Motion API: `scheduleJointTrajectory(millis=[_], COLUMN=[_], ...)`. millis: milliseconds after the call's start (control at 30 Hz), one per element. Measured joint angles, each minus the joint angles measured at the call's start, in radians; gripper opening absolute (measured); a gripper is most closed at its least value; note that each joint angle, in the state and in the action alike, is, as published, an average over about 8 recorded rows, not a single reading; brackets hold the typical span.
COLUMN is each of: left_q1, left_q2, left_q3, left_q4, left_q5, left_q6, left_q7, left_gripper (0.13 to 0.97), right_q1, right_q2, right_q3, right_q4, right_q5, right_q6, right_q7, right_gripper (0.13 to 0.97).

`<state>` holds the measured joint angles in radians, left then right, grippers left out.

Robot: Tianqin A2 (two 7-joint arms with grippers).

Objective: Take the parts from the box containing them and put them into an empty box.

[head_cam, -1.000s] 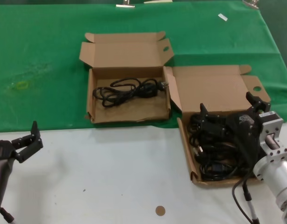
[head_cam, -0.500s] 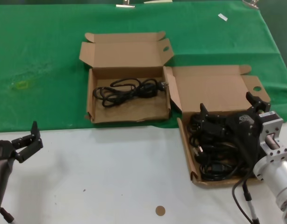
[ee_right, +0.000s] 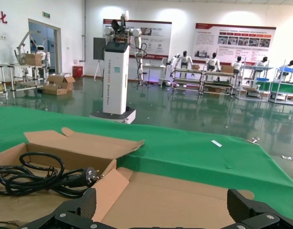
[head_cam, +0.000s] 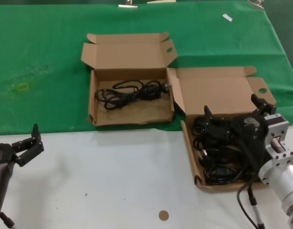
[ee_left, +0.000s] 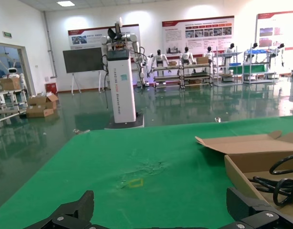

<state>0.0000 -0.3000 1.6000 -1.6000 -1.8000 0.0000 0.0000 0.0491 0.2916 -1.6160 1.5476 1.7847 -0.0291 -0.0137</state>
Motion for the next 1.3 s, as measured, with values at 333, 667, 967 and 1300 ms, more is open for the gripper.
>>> scheduleJointTrajectory(millis=[333,667,967,1300], left_q1=[0.000,0.000,0.000,0.000], left_q2=[0.000,0.000,0.000,0.000], left_q3=[0.000,0.000,0.000,0.000], left_q4=[0.000,0.000,0.000,0.000], left_q5=[0.000,0.000,0.000,0.000], left_q6=[0.000,0.000,0.000,0.000], left_q7=[0.000,0.000,0.000,0.000], left_gripper=[0.966,0.966,0.966,0.966], right_q1=[0.000,0.000,0.000,0.000], right_q2=[0.000,0.000,0.000,0.000], right_q3=[0.000,0.000,0.000,0.000], right_q4=[0.000,0.000,0.000,0.000], right_q5=[0.000,0.000,0.000,0.000], right_q6=[0.000,0.000,0.000,0.000], right_q7=[0.000,0.000,0.000,0.000], right_gripper=[0.966,0.966,0.966,0.966])
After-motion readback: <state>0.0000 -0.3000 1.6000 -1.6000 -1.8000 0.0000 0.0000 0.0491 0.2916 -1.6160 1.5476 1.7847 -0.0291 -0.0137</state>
